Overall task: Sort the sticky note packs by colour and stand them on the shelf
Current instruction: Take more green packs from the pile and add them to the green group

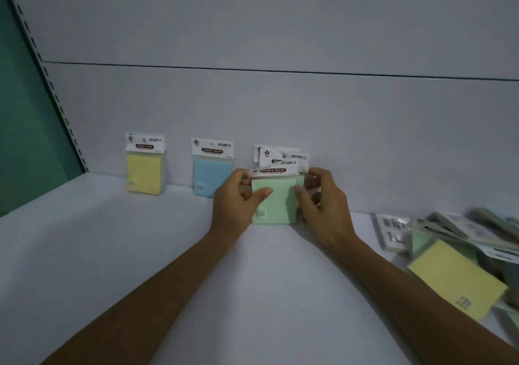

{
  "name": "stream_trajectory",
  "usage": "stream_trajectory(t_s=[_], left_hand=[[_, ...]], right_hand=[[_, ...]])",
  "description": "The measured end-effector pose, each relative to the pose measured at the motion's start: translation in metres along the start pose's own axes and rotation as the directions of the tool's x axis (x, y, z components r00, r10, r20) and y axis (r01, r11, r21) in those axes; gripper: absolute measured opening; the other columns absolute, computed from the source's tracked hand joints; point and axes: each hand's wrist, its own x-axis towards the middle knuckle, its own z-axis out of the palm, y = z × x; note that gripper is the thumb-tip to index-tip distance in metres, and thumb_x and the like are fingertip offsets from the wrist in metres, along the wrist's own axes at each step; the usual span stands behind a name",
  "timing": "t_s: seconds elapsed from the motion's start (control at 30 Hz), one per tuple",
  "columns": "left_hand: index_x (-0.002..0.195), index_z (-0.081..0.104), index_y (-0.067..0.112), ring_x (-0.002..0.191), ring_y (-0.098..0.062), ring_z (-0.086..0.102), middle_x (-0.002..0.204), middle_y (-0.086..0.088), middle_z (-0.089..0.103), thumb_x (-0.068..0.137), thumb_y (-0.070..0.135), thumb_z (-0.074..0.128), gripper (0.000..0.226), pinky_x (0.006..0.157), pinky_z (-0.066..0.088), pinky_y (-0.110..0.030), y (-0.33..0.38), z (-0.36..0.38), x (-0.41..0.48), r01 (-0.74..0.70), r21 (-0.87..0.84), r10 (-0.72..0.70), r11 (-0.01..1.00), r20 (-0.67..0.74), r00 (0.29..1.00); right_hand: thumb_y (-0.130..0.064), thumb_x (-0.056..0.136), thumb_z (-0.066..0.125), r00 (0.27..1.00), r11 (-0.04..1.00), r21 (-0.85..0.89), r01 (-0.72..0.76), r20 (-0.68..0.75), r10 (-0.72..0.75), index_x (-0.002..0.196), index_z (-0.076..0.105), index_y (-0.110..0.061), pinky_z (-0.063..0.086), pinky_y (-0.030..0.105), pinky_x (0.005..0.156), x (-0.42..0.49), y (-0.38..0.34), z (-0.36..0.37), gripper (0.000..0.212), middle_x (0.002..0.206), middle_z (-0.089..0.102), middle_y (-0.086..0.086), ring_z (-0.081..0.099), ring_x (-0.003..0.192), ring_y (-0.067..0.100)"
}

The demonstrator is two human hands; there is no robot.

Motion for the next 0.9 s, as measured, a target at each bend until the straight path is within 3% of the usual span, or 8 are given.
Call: stream_trajectory(t_s=[0.1, 0.23, 0.33, 0.47, 0.57, 0.67, 0.77, 0.9], left_hand=[[0.107, 0.051, 0.018, 0.063, 0.002, 0.059, 0.097, 0.01, 0.057, 0.071, 0.011, 0.08, 0.047, 0.059, 0.047, -0.009, -0.006, 0.002, -0.003, 0.004, -0.062, -0.004, 0.998, 0.0, 1.0], [0.123, 0.051, 0.012, 0.087, -0.013, 0.059, 0.113, 0.001, 0.057, 0.073, 0.023, 0.079, 0.058, 0.078, 0.051, -0.024, -0.012, 0.004, -0.005, 0.041, 0.057, -0.043, 0.998, 0.031, 0.999], [0.117, 0.059, 0.02, 0.098, -0.017, 0.063, 0.11, 0.0, 0.067, 0.074, 0.046, 0.059, 0.05, 0.088, 0.052, -0.039, -0.012, 0.005, -0.005, 0.053, 0.15, -0.076, 0.987, 0.153, 0.985], [0.118, 0.058, 0.025, 0.096, -0.019, 0.062, 0.106, -0.001, 0.065, 0.075, 0.049, 0.05, 0.051, 0.084, 0.052, -0.039, -0.013, 0.004, -0.005, -0.028, 0.25, -0.024, 0.968, 0.2, 0.98], [0.118, 0.059, 0.025, 0.097, -0.019, 0.062, 0.105, -0.001, 0.064, 0.076, 0.049, 0.048, 0.049, 0.084, 0.051, -0.039, -0.015, 0.004, -0.003, -0.032, 0.27, -0.023, 0.962, 0.2, 0.979], [0.12, 0.059, 0.024, 0.097, -0.017, 0.06, 0.107, -0.001, 0.063, 0.076, 0.05, 0.045, 0.053, 0.083, 0.049, -0.033, -0.015, 0.004, -0.004, -0.035, 0.3, -0.028, 0.953, 0.203, 0.979], [0.119, 0.059, 0.022, 0.094, -0.015, 0.059, 0.106, 0.0, 0.063, 0.081, 0.049, 0.047, 0.047, 0.077, 0.046, -0.028, -0.016, 0.005, -0.004, -0.05, 0.301, -0.013, 0.952, 0.204, 0.979], [0.119, 0.058, 0.024, 0.098, -0.016, 0.059, 0.107, 0.001, 0.063, 0.076, 0.052, 0.046, 0.053, 0.078, 0.046, -0.028, -0.017, 0.006, -0.002, -0.052, 0.317, -0.018, 0.947, 0.217, 0.976]], right_hand=[[-0.041, 0.074, 0.076, 0.998, 0.999, -0.038, -0.017, 0.059, 0.019, 0.118, 0.045, -0.026, 0.048, 0.013, 0.062, 0.0, -0.003, -0.001, 0.056, 0.095, 0.055, -0.023, 0.06, 0.078, 0.001], [-0.053, 0.07, 0.074, 0.99, 0.974, -0.213, -0.082, 0.093, 0.104, 0.107, 0.051, -0.026, 0.054, 0.029, 0.068, 0.004, 0.001, 0.002, 0.051, 0.093, 0.062, -0.015, 0.06, 0.079, 0.005], [-0.063, 0.079, 0.057, 0.992, 0.899, -0.437, -0.001, 0.111, 0.055, 0.105, 0.057, -0.023, 0.05, 0.034, 0.068, 0.002, 0.004, 0.004, 0.047, 0.096, 0.065, -0.007, 0.06, 0.08, 0.014], [-0.072, 0.083, 0.035, 0.986, 0.792, -0.592, 0.15, 0.151, -0.074, 0.108, 0.055, -0.015, 0.039, 0.032, 0.065, -0.002, 0.004, 0.008, 0.066, 0.098, 0.064, 0.001, 0.058, 0.08, 0.022], [-0.081, 0.072, 0.03, 0.98, 0.762, -0.626, 0.167, 0.188, -0.061, 0.111, 0.05, -0.015, 0.038, 0.033, 0.069, -0.002, 0.006, 0.01, 0.079, 0.101, 0.062, -0.003, 0.056, 0.084, 0.02], [-0.084, 0.069, 0.037, 0.979, 0.717, -0.672, 0.186, 0.19, -0.076, 0.109, 0.05, -0.017, 0.035, 0.033, 0.072, -0.003, 0.008, 0.011, 0.08, 0.099, 0.061, -0.004, 0.055, 0.085, 0.019], [-0.087, 0.069, 0.029, 0.982, 0.655, -0.735, 0.175, 0.181, -0.058, 0.105, 0.051, -0.02, 0.038, 0.034, 0.078, -0.003, 0.009, 0.012, 0.08, 0.095, 0.06, -0.005, 0.053, 0.085, 0.019], [-0.087, 0.068, 0.021, 0.977, 0.697, -0.693, 0.185, 0.205, -0.056, 0.113, 0.049, -0.019, 0.042, 0.033, 0.073, -0.001, 0.011, 0.013, 0.086, 0.101, 0.058, -0.003, 0.05, 0.087, 0.018]])
